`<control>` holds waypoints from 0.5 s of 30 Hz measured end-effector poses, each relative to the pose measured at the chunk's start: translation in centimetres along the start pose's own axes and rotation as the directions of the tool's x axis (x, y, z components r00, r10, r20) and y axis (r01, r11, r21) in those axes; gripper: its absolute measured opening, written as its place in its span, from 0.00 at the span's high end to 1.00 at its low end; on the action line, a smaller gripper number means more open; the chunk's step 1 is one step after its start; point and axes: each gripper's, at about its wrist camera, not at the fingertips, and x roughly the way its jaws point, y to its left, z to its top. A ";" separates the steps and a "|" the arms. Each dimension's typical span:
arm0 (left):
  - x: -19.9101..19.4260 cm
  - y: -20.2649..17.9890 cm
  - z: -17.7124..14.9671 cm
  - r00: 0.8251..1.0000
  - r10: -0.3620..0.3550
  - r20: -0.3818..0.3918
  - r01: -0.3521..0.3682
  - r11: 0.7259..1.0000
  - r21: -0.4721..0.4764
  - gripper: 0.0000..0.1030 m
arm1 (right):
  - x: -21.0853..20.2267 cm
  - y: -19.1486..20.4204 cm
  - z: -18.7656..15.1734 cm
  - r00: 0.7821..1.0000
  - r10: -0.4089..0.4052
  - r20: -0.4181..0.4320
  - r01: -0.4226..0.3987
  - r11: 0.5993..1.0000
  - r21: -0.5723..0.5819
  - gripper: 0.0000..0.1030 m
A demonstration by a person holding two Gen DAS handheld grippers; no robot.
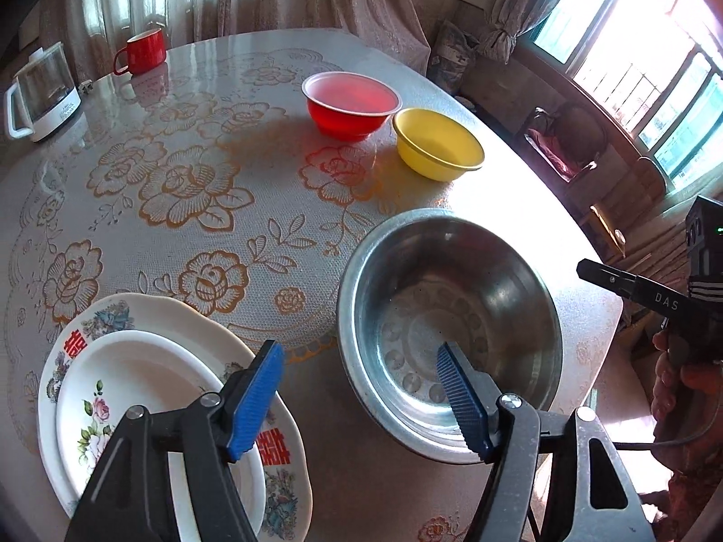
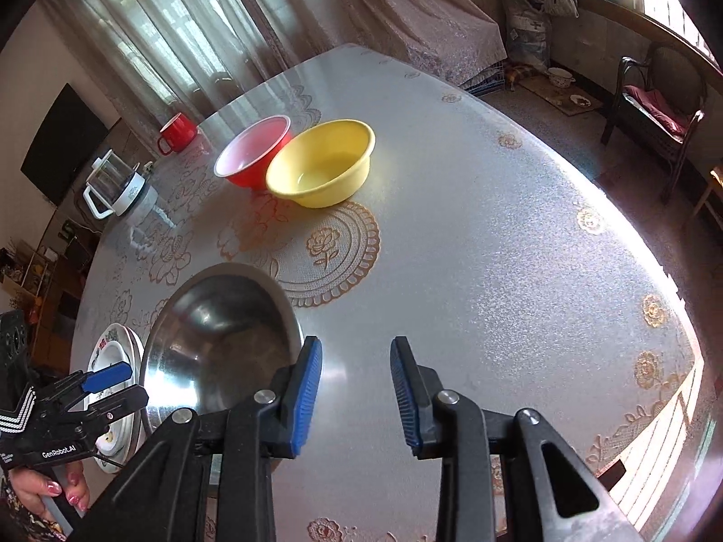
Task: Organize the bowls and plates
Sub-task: 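Carry the steel basin beside the plate stack, set it down, open the right tool, then move the right tool to the yellow bowl and grasp its rim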
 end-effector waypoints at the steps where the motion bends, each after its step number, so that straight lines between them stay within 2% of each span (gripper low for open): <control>1: -0.2 -0.1 0.4 1.000 0.007 0.013 -0.007 1.000 0.006 0.29 | -0.3 -0.7 0.2 1.000 -0.014 0.006 0.013 1.000 0.008 0.70; 7: 0.0 -0.7 4.1 0.997 0.051 0.056 -0.052 0.998 0.028 0.25 | -1.2 -5.9 2.5 0.988 -0.147 0.042 0.146 0.989 0.025 0.69; 12: 0.6 -2.3 7.4 0.993 0.078 0.090 -0.082 0.996 0.043 0.15 | -1.1 -10.0 5.4 0.955 -0.291 0.055 0.293 0.956 -0.027 0.69; 13: 0.9 -2.7 8.0 0.993 0.081 0.090 -0.085 0.995 0.043 0.13 | -1.1 -10.7 6.0 0.949 -0.309 0.058 0.311 0.950 -0.033 0.69; 15: 1.7 -3.3 9.3 0.993 0.085 0.085 -0.089 0.995 0.039 0.13 | -0.7 -11.6 6.9 0.952 -0.300 0.061 0.302 0.953 -0.029 0.69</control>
